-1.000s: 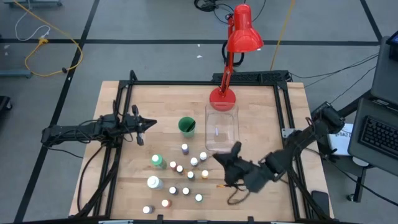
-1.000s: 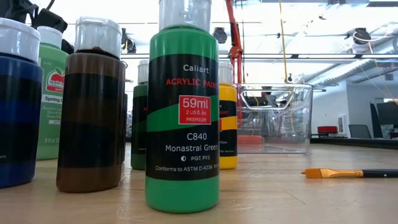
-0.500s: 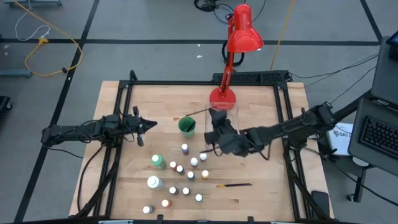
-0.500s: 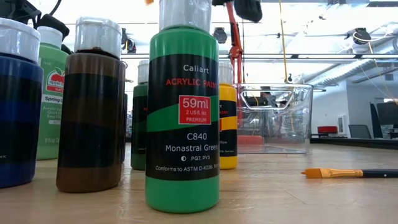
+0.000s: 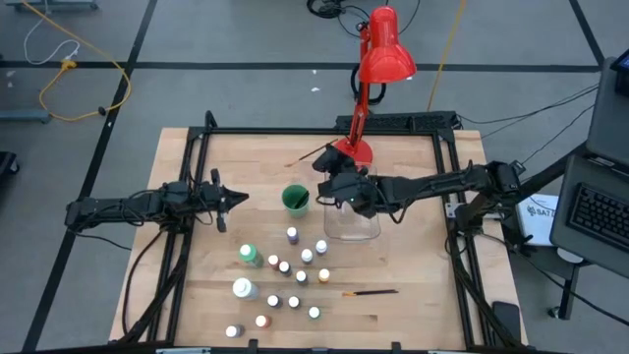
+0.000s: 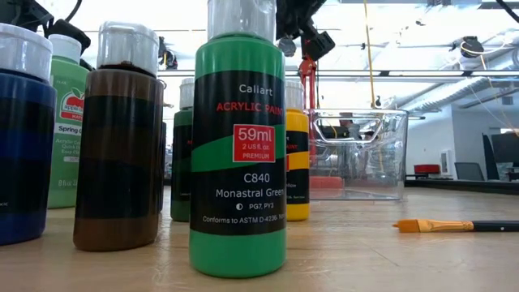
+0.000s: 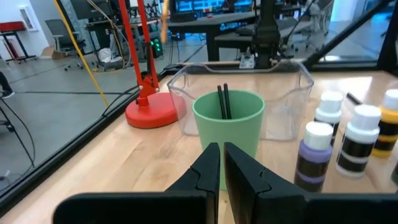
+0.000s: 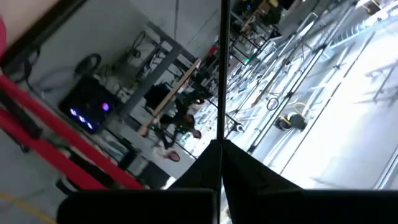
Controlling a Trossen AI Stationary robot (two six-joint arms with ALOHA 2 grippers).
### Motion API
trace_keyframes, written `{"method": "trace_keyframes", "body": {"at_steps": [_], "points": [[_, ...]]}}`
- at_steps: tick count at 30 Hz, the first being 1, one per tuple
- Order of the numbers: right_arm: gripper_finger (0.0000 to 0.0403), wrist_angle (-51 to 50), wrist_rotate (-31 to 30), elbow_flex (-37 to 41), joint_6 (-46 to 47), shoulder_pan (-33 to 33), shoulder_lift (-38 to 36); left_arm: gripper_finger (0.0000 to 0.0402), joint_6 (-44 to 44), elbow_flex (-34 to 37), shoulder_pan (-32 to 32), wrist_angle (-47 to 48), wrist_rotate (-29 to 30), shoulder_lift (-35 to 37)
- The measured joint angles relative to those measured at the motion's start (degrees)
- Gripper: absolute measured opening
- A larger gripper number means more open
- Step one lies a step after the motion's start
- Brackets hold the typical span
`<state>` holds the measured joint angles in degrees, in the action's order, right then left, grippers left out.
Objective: Pick & Place Paint Supplies
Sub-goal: Put the top yellow paintbrush into the green cup
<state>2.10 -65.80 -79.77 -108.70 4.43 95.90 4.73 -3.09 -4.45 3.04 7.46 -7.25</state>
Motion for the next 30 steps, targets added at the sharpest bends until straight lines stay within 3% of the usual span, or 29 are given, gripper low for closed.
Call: {"method": "trace_keyframes", "body": {"at_steps": [10, 18, 23, 30], "points": [[0.0, -5.14, 1.4, 0.02, -1.53, 4.98, 0.81, 0.0026, 1.2, 0.0, -0.04, 1.13, 0.52, 0.0], [0.0, -12.45, 2.71, 0.27, 2.64, 5.56, 0.77, 0.0026, 0.07, -0.02, -0.04, 1.32, 0.55, 0.0], [0.0, -10.52, 7.61, 3.41, 0.97, 5.12, 0.78, 0.0026, -0.5, -0.02, -0.04, 1.36, 0.55, 0.0], [0.0, 2.49, 10.49, 10.07, -7.42, 3.53, 0.8, 0.0026, -0.28, -0.02, -0.04, 1.32, 0.58, 0.0]]}}
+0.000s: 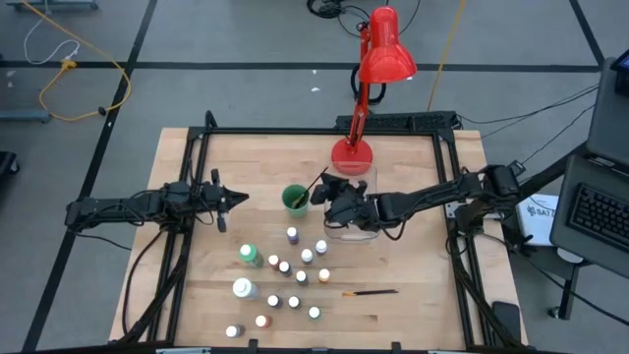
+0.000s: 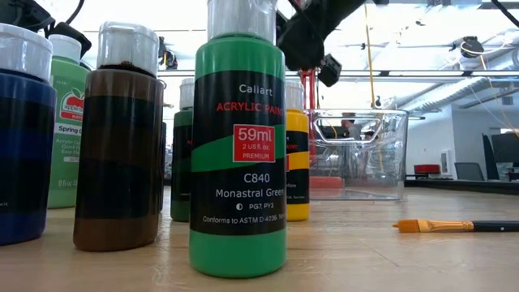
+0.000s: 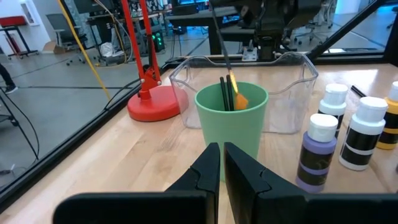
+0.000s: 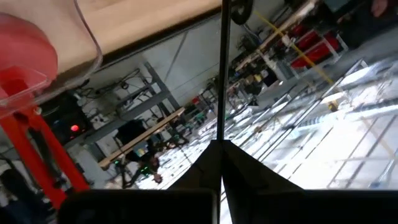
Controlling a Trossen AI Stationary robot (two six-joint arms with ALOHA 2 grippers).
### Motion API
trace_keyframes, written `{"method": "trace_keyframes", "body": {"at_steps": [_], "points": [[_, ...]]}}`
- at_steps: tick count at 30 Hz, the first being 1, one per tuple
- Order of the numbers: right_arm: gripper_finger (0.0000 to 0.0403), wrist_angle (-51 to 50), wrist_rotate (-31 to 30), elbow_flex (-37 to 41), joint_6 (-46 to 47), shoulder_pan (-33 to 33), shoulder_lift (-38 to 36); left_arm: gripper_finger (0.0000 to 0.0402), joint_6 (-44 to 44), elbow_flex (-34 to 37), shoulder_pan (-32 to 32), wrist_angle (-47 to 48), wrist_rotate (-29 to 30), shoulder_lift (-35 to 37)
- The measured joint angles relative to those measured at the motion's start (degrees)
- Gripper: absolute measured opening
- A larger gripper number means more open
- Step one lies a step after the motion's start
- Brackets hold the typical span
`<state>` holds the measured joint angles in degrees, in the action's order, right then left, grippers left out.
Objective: Pick & Place Paint Supplies
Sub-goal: Put the top yellow paintbrush into the green cup
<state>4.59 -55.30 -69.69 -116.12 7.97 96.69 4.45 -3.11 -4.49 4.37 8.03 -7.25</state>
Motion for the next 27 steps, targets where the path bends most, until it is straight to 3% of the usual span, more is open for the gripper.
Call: {"method": "trace_keyframes", "body": {"at_steps": [4, 8, 14, 20, 27], "points": [[0.0, 1.94, 2.44, 1.63, -0.45, -1.17, -0.07, 0.0026, 0.66, 0.0, 0.0, -0.16, 0.09, 0.0], [0.0, 1.56, 8.77, 3.28, -1.23, -2.38, 0.01, 0.0026, 1.24, 0.0, 0.0, -0.2, 0.11, 0.0], [0.0, 5.8, 11.91, 5.75, -4.43, -3.65, -0.01, 0.0026, 1.85, 0.0, 0.0, -0.62, 0.13, 0.0], [0.0005, 8.07, 12.11, 6.17, -4.33, -3.78, -0.01, 0.0026, 1.83, 0.0, 0.0, -0.64, 0.11, 0.0], [0.005, 8.18, 11.97, 6.17, -2.15, -3.0, -0.01, 0.0026, 1.79, 0.0, 0.0, -0.64, 0.09, 0.0]]}}
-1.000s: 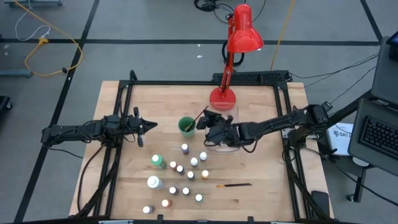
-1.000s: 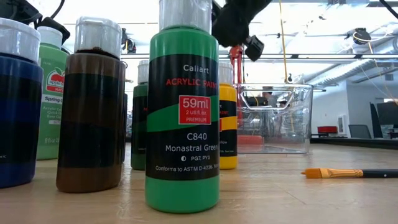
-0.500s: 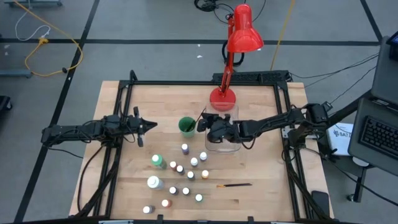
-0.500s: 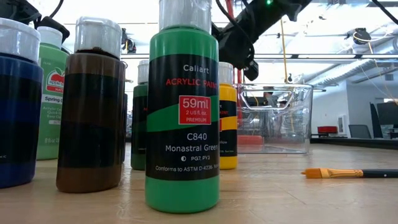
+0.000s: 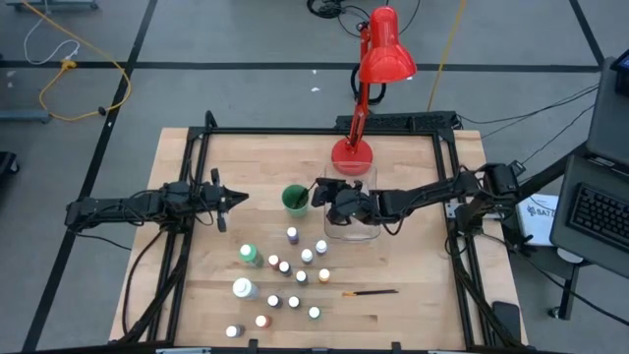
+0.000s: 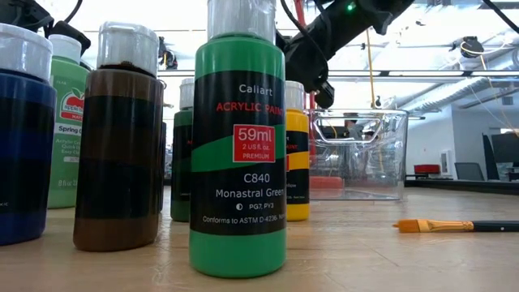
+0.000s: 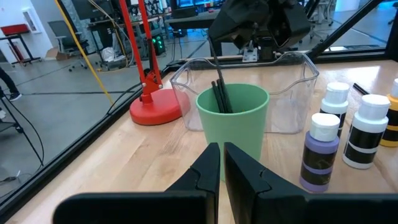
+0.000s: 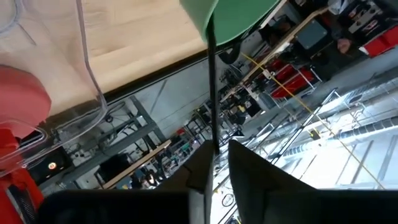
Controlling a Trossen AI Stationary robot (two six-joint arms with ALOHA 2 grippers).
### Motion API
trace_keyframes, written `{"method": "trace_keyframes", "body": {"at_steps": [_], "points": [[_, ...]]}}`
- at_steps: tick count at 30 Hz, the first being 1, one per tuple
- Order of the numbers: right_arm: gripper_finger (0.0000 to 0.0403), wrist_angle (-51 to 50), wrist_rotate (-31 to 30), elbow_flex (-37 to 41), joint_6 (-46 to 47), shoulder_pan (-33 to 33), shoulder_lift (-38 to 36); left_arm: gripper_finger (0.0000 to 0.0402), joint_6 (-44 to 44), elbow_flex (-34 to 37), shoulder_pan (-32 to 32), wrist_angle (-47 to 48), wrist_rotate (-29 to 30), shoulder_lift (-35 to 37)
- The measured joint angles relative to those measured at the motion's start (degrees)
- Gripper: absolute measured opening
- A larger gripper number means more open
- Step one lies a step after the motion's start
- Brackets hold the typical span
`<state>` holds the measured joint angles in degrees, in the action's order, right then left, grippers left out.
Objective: Pick & Place Paint Supplies
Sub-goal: Put the top yellow paintbrush into the green cup
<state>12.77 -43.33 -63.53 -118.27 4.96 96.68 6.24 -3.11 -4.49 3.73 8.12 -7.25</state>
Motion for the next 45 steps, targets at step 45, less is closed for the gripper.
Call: {"method": "trace_keyframes", "body": {"at_steps": [45], "points": [[0.001, -16.52, 27.55, 27.85, 144.53, 38.45, -33.47, 0.0026, 2.47, 0.0, 0.0, -3.4, -0.59, 0.01]]}}
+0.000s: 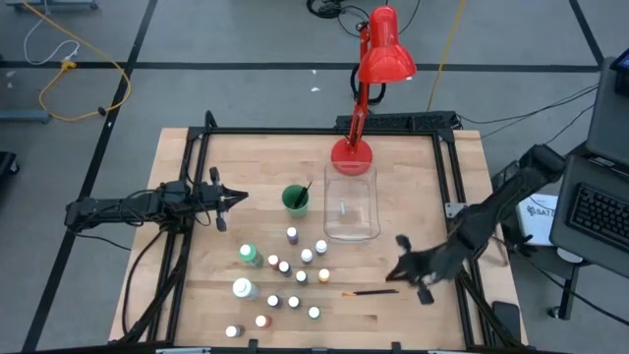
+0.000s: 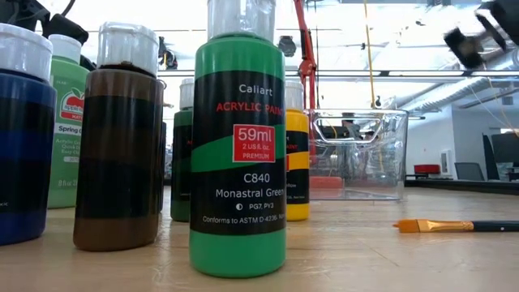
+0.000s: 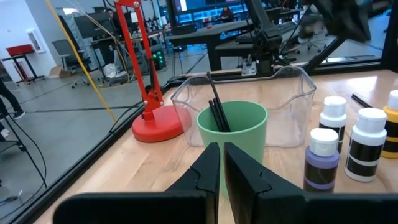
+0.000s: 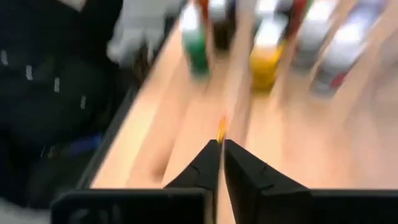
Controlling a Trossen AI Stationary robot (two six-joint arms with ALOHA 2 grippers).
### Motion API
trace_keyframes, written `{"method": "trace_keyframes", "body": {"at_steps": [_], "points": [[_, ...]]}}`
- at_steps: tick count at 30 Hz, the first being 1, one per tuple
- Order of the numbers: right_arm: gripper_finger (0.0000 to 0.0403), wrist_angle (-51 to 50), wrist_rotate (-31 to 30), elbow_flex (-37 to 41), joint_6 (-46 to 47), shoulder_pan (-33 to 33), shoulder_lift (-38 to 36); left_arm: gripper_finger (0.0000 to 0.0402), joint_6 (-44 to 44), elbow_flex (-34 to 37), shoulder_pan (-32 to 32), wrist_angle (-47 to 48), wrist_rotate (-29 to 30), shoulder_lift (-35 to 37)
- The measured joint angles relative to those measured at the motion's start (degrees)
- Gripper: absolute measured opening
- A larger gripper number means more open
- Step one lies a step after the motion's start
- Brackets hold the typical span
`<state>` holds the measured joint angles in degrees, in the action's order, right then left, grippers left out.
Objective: Pick & Place Paint Supplies
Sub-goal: Put the top yellow paintbrush into the green cup
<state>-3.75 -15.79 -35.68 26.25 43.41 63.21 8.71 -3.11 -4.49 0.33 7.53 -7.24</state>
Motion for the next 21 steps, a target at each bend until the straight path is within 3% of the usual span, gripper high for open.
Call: {"method": "trace_keyframes", "body": {"at_steps": [6, 9, 17, 21], "points": [[0.0007, 0.05, 2.68, -3.27, 10.18, 1.69, 15.62, 0.0026, -0.5, 0.0, 0.02, 0.45, 0.0, 0.01], [0.0011, -0.19, 3.96, -5.56, 10.94, 1.65, 20.76, 0.0026, -0.97, 0.0, 0.02, 1.01, 0.0, -0.01], [0.0001, -3.0, 3.21, -12.96, 1.87, 1.72, 26.64, 0.0026, -1.09, 0.0, 0.0, 1.21, 0.02, 0.01], [0.0008, -10.47, 2.32, -14.99, 4.36, 1.72, 26.66, 0.0026, -0.95, 0.0, 0.0, 1.24, 0.04, 0.0]]}}
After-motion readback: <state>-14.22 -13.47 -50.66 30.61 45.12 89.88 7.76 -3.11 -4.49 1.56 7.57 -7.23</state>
